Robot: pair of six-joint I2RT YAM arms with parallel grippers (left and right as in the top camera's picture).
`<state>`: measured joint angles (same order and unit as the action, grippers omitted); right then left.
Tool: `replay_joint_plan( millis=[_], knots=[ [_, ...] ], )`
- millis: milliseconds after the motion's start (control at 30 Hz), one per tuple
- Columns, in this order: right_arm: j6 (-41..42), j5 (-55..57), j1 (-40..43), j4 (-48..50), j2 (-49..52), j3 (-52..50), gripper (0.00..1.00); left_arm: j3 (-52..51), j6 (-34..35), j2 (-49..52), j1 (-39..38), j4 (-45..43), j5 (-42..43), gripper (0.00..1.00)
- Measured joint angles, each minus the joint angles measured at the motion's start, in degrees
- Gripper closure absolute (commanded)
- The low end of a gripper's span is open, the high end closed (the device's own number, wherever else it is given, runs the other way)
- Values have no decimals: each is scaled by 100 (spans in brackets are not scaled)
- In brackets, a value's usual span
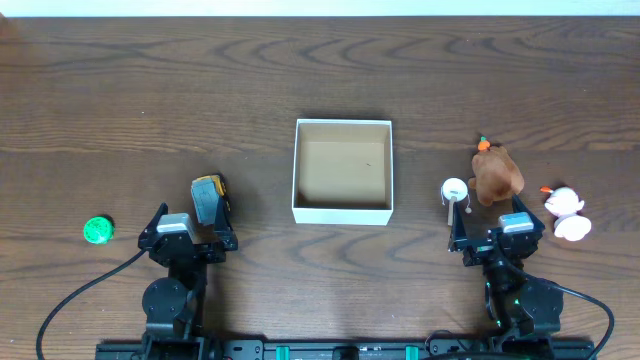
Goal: Pack container
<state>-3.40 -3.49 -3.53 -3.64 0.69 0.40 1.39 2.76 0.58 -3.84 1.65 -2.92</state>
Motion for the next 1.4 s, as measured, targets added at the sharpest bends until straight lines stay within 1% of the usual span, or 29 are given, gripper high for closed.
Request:
replay_joint_plan(
  millis=[800, 933, 1067, 1167, 1233, 1300, 1400],
  knots=[
    [22, -31, 0, 4, 0, 0, 1, 0, 0, 2, 0, 0, 0, 2],
    [442, -63, 0, 2, 0, 0, 1, 0, 28, 2, 0, -28, 2, 2],
    [820, -63, 0, -46, 61, 15, 1, 44, 428, 7, 0, 63, 61, 2],
    [951, -59, 4, -343, 258, 188, 1, 313, 647, 166, 0, 498, 81, 2],
    [1027, -28, 42, -682, 605, 516, 1, 719, 741, 483, 0, 763, 83, 2],
    [1093, 37, 144, -1099, 1073, 1001, 1, 1379, 793, 942, 0, 1010, 83, 2],
    [1158, 70, 437, -1626, 2052, 1982, 1, 2516, 820, 1742, 0, 1657, 81, 2]
  ],
)
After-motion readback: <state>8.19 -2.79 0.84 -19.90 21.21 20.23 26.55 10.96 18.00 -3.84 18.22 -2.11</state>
